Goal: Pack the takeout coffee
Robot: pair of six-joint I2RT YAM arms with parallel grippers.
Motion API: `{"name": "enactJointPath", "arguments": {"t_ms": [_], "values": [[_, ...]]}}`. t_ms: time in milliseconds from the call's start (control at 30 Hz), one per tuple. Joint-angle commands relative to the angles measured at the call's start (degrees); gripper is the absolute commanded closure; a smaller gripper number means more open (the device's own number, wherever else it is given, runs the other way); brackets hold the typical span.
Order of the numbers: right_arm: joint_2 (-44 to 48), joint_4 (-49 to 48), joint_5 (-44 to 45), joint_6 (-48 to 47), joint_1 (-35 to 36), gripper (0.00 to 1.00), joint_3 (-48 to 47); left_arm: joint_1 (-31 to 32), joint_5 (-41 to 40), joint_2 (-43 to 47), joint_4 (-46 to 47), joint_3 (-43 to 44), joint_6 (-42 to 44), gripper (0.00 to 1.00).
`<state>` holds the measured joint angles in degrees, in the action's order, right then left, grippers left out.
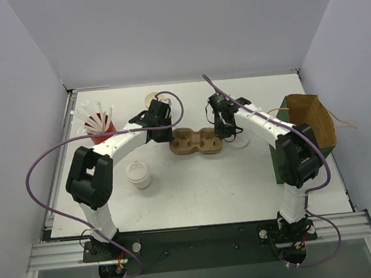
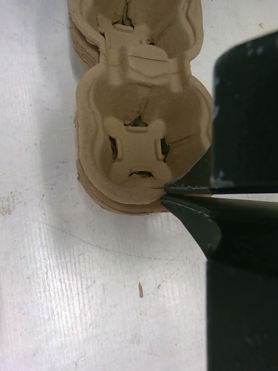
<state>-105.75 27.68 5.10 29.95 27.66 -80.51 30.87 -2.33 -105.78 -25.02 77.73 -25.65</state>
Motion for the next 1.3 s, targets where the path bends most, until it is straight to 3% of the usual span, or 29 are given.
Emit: {"name": "enactJointPath", "arguments": {"t_ms": [0,833,1033,1267], "values": [[1.69,1.41,-0.27,0.46,0.03,1.0,-1.66,-0.02,1.19,-0.04,-0.03,3.12,0.86,1.0],[11.0,6.86,1.66,0.81,1.43,1.0,-4.66,-0.02,4.43,5.93,-5.13,6.91,0.86,1.0],[15.48,7.74,2.89,2.82,4.5,1.0,0.07,0.85,5.84,12.07,-6.54,2.08,0.07,1.0],[22.77,7.65,5.7,7.92,11.09,1.0,9.4,4.72,4.44,22.18,-5.31,-10.57,-1.94,1.0]]}}
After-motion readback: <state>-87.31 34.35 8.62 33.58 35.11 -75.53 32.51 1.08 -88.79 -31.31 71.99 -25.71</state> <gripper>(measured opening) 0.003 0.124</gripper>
